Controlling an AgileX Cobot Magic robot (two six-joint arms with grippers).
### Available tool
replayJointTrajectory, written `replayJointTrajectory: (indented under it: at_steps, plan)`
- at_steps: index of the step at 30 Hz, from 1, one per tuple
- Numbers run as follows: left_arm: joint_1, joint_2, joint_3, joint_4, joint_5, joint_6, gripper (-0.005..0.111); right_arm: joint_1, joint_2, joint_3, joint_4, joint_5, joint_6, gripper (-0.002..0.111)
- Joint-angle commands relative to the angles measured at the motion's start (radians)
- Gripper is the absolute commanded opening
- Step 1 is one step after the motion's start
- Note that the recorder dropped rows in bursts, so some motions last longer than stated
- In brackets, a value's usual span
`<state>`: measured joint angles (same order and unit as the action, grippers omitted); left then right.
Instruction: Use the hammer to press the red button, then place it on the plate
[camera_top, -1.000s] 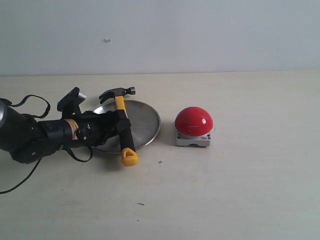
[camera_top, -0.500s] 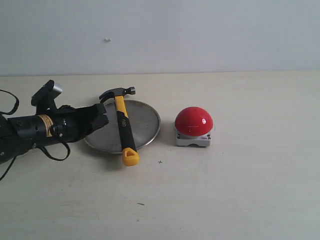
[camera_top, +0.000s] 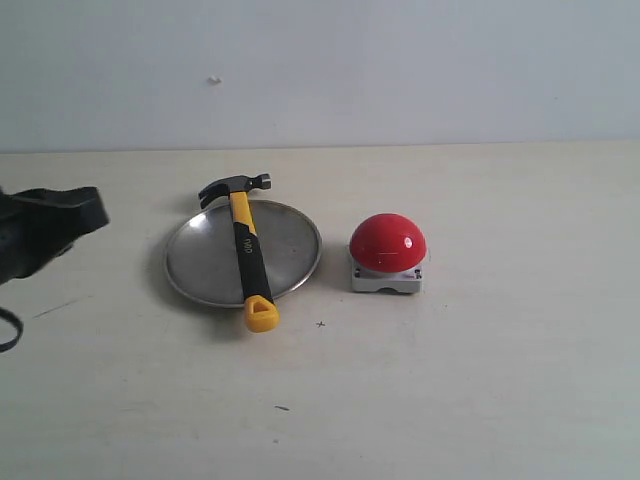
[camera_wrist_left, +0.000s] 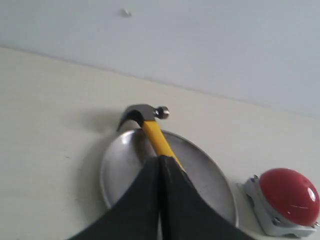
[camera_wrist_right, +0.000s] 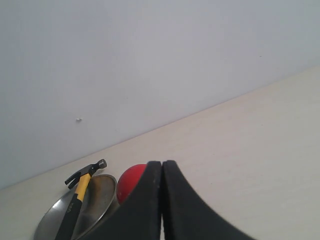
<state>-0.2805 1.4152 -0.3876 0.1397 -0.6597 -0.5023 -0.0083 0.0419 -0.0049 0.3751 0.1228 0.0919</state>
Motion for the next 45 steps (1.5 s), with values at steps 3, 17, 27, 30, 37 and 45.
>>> replayJointTrajectory:
  at_steps: [3, 17, 27, 30, 37, 45]
  plan:
    - [0.003, -0.481, 0.249, -0.386, 0.085, 0.428, 0.000, -0.006, -0.006, 0.005, 0.000, 0.003, -0.001, 0.000]
    - [0.003, -1.308, 0.388, -0.544, 0.588, 0.762, 0.000, -0.006, -0.006, 0.005, 0.000, 0.003, -0.001, 0.000]
    - [0.003, -1.415, 0.388, -0.531, 0.818, 0.756, 0.000, -0.006, -0.006, 0.005, 0.000, 0.003, -0.001, 0.000]
    - [0.003, -1.415, 0.388, -0.554, 0.865, 0.752, 0.000, -0.006, -0.006, 0.005, 0.000, 0.003, -0.001, 0.000]
    - [0.003, -1.415, 0.388, -0.496, 0.896, 0.758, 0.000, -0.006, -0.006, 0.005, 0.000, 0.003, -0.001, 0.000]
    - [0.003, -1.415, 0.388, -0.489, 0.896, 0.758, 0.000, -0.006, -0.006, 0.005, 0.000, 0.003, -0.001, 0.000]
